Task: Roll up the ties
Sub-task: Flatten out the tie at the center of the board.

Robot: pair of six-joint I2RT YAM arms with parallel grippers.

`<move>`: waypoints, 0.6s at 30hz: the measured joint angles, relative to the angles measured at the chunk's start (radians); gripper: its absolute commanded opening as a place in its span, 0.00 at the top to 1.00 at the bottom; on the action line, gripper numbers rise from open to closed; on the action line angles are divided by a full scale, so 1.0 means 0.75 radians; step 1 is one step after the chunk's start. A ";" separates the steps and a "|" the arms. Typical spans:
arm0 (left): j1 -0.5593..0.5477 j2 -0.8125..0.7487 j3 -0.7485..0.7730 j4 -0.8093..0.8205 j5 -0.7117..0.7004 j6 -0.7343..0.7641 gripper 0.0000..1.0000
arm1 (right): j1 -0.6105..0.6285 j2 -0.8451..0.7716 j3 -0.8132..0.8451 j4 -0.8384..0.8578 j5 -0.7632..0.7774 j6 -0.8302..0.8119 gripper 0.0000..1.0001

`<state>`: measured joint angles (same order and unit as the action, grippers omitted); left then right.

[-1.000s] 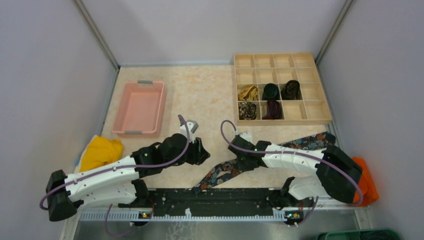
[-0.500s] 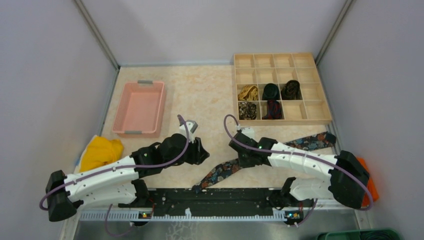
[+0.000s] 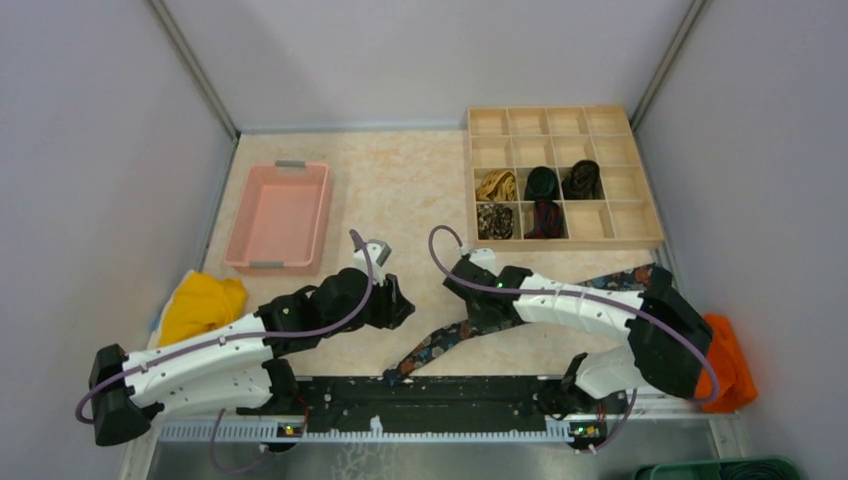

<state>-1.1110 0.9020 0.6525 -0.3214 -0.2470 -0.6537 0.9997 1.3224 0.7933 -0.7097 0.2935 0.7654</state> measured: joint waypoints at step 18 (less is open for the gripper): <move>0.000 -0.031 -0.014 -0.017 -0.044 0.005 0.50 | -0.014 0.203 -0.010 0.115 0.008 -0.022 0.62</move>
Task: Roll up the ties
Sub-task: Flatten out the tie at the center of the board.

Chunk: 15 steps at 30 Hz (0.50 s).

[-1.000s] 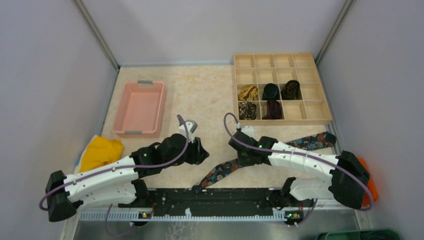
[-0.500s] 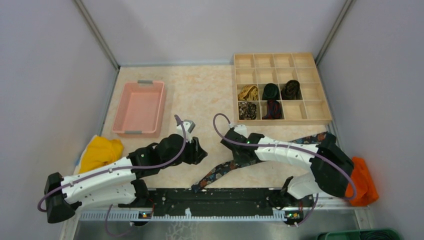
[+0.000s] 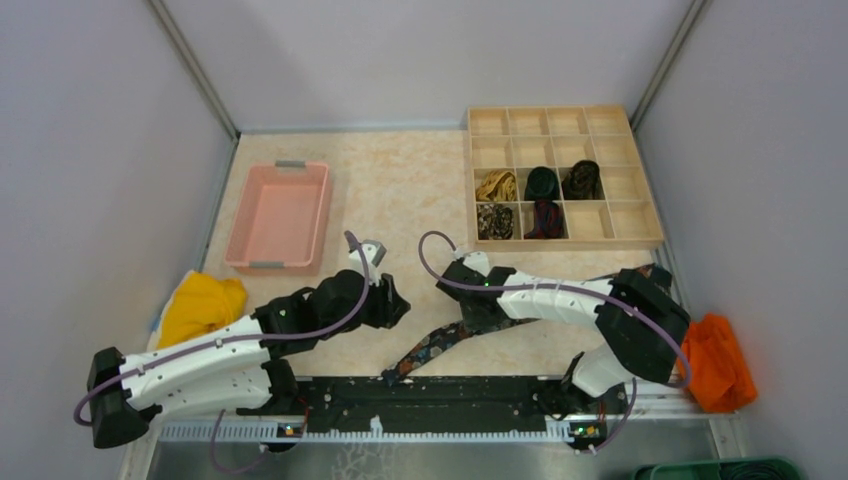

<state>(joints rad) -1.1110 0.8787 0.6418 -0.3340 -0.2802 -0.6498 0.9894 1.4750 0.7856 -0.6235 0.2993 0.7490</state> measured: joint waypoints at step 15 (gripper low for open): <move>0.088 -0.312 -0.039 -0.082 -0.370 -0.109 0.48 | 0.040 -0.264 0.025 -0.064 -0.002 -0.021 0.81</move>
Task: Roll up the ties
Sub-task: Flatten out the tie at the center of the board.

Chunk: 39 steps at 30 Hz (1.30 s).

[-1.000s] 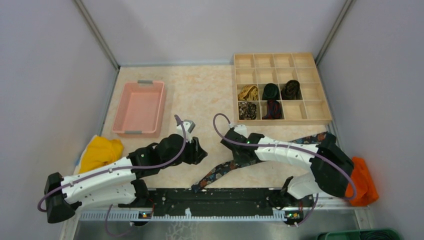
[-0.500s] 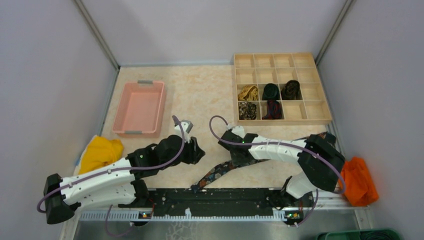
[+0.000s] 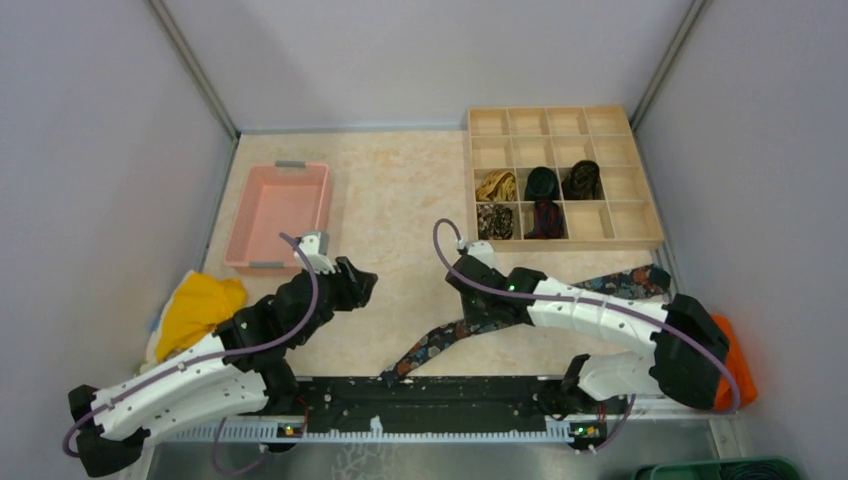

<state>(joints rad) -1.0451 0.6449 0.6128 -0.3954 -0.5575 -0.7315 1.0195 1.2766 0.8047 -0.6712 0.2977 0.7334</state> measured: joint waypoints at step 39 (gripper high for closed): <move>0.323 0.256 -0.226 0.382 0.269 0.118 0.98 | -0.010 0.329 0.057 0.314 -0.308 -0.044 0.73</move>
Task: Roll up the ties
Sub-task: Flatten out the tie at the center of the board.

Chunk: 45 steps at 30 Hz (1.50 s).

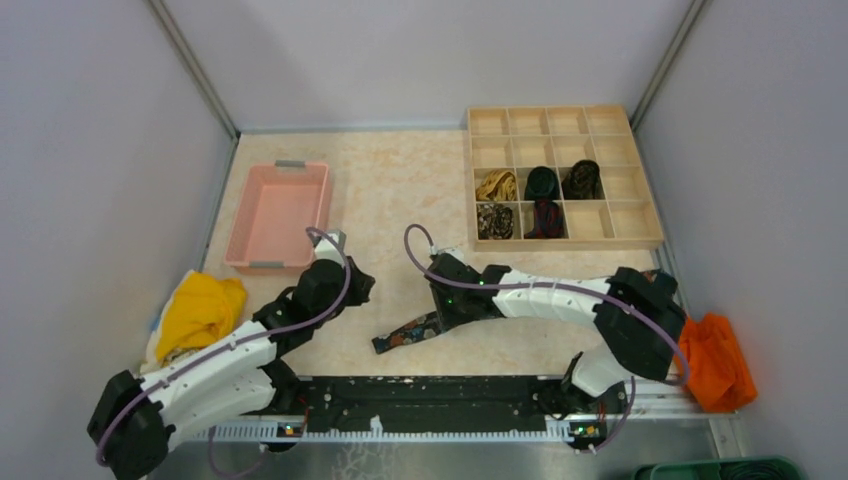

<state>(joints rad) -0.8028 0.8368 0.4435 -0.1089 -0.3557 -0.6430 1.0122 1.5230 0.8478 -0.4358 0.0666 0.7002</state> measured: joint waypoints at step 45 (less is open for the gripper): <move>0.093 -0.008 -0.167 0.290 0.502 0.099 1.00 | 0.038 0.222 0.127 0.189 0.050 -0.075 0.81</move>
<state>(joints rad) -0.7330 0.8307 0.3183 0.1085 0.0208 -0.5686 1.0409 1.6897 0.9432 -0.2943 0.1040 0.6441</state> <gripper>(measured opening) 0.005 0.105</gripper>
